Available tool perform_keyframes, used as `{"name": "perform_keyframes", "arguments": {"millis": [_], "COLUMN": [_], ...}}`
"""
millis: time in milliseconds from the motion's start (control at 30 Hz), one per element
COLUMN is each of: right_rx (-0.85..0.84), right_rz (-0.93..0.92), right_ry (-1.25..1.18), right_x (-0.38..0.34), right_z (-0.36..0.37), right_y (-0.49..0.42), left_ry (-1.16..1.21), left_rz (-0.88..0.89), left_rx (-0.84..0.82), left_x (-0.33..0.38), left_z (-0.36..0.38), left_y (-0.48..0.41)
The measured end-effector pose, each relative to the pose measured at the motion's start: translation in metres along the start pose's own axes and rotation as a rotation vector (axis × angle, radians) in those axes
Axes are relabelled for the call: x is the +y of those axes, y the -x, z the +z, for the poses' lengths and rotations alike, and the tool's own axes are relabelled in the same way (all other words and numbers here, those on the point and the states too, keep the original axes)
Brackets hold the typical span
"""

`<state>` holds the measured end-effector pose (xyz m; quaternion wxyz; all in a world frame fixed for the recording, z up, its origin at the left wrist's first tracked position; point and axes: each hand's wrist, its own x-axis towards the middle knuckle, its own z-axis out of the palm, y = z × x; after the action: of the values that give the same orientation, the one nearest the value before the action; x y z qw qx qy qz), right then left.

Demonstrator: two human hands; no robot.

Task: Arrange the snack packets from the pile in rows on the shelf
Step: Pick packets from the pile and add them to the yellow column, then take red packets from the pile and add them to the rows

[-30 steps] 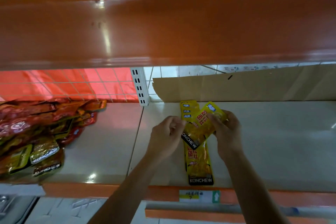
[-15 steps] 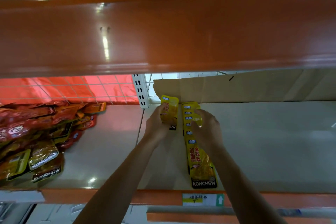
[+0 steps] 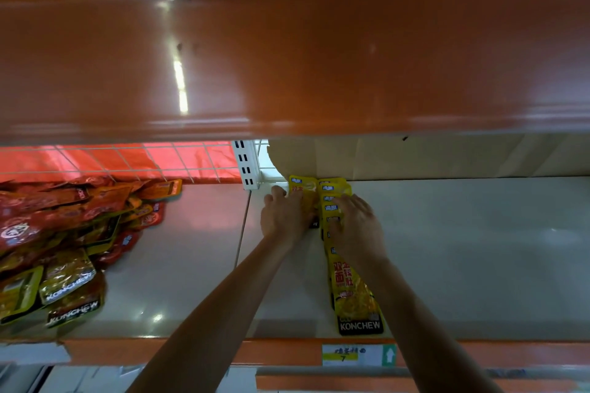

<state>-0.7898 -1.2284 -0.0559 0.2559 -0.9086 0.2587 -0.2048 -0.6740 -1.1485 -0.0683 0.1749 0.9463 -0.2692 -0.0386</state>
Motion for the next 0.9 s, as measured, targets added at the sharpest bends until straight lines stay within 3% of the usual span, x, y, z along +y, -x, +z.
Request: {"name": "perform_keyframes", "arguments": {"millis": [233, 433, 900], "right_rx": [-0.015, -0.029, -0.265], "right_rz": [-0.002, -0.077, -0.354], "right_ry": [0.003, -0.007, -0.032], "right_x": [-0.006, -0.029, -0.171], "right_z": [0.003, 0.016, 0.113], "right_y": [-0.001, -0.009, -0.010], "left_ry": [-0.037, 0.055, -0.221], "left_rz": [0.037, 0.035, -0.219], "left_rx": [-0.016, 0.082, 0.285], "left_x": [-0.006, -0.026, -0.196], "left_z": [-0.003, -0.017, -0.085], "left_y": [0.000, 0.016, 0.034]}}
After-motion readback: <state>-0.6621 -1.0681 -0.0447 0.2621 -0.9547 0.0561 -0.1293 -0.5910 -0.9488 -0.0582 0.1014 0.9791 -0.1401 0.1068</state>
